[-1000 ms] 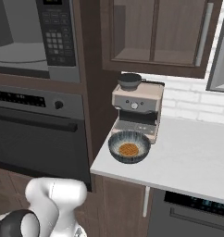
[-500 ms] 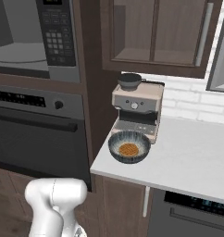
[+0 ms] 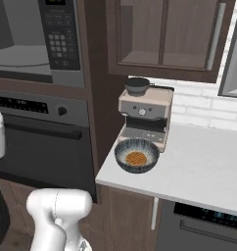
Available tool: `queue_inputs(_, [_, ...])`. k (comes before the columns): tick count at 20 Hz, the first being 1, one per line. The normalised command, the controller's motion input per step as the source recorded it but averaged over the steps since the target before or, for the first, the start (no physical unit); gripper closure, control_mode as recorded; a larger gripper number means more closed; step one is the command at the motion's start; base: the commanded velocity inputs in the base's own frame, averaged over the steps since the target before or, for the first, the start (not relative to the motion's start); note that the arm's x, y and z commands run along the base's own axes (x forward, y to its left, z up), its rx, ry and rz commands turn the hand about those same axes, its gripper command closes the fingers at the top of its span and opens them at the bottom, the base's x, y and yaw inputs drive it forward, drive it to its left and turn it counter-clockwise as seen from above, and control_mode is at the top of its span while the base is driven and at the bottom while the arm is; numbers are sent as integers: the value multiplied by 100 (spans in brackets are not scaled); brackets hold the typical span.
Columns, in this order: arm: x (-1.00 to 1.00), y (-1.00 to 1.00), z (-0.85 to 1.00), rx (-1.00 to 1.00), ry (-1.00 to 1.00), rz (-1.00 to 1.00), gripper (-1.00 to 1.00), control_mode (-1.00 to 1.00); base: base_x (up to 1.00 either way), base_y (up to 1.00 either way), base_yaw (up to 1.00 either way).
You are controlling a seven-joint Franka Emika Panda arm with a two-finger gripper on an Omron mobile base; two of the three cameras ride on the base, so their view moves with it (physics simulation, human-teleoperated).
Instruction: Open the microwave, place the bowl with waffle inside the microwave, then close the microwave door and turn it on.
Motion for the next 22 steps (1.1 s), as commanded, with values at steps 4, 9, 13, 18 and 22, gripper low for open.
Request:
queue_inputs(4, [83, -4, 0, 23, 65, 7, -100, -100, 0, 0, 0])
queue_inputs(9, [73, 43, -5, 11, 80, 5, -100, -100, 0, 0, 0])
queue_inputs(13, [17, 57, -28, 25, 39, 1, -100, -100, 0, 0, 0])
queue_inputs(18, [22, 89, -20, 18, 45, 0, -100, -100, 0, 0, 0])
queue_inputs(22, [61, 88, -38, 22, 35, 6, -100, -100, 0, 0, 0])
